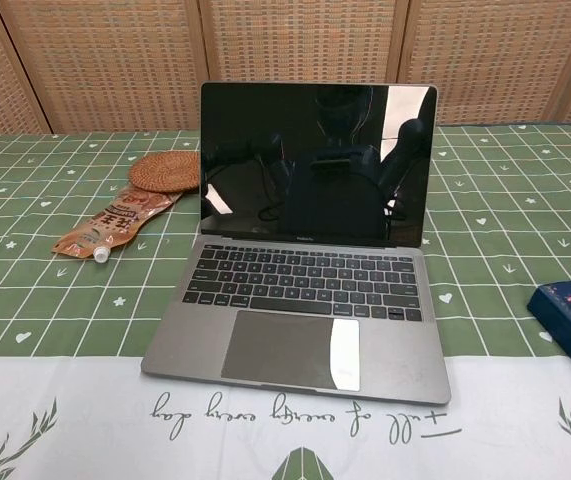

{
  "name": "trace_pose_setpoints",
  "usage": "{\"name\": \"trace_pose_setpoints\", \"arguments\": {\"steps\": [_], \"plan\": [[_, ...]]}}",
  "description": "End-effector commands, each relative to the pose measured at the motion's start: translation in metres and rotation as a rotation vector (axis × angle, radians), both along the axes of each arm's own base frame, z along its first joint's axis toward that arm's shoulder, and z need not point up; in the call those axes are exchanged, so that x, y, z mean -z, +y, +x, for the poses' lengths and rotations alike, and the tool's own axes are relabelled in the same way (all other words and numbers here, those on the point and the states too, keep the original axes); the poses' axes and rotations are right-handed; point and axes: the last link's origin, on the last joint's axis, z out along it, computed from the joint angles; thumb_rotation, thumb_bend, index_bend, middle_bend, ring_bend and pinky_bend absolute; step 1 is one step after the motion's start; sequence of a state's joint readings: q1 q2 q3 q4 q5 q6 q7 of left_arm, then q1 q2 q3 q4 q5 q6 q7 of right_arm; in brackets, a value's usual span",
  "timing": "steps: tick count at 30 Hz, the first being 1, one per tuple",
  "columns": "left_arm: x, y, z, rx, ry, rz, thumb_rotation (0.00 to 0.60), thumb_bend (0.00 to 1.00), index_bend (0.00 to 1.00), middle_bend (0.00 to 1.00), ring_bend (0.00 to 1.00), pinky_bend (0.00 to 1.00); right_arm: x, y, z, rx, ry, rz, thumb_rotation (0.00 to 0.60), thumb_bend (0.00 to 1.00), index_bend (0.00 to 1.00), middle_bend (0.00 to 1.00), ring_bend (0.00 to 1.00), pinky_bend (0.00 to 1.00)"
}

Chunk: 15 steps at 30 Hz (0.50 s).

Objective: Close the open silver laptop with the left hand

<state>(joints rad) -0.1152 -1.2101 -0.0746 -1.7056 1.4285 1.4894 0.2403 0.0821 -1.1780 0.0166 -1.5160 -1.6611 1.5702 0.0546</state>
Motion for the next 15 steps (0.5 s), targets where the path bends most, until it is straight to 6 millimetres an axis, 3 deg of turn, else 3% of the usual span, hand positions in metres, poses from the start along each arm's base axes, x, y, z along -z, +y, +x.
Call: {"name": "trace_pose_setpoints", "arguments": {"steps": [1,15], "plan": [[0.0001,-0.0001,-0.0001,-0.001,0.001,-0.001,0.600,0.10,0.00,0.00,0.00,0.00,0.0000,0.0001,-0.0001,0.001,0.000,0.000,0.600,0.10,0.00,0.00,0.00,0.00],[0.0045,0.0013,0.0056,0.011,-0.005,-0.026,0.600,0.10,0.00,0.00,0.00,0.00,-0.0013,0.0000,0.0005,0.002,-0.015,0.003,0.600,0.10,0.00,0.00,0.00,0.00]]}}
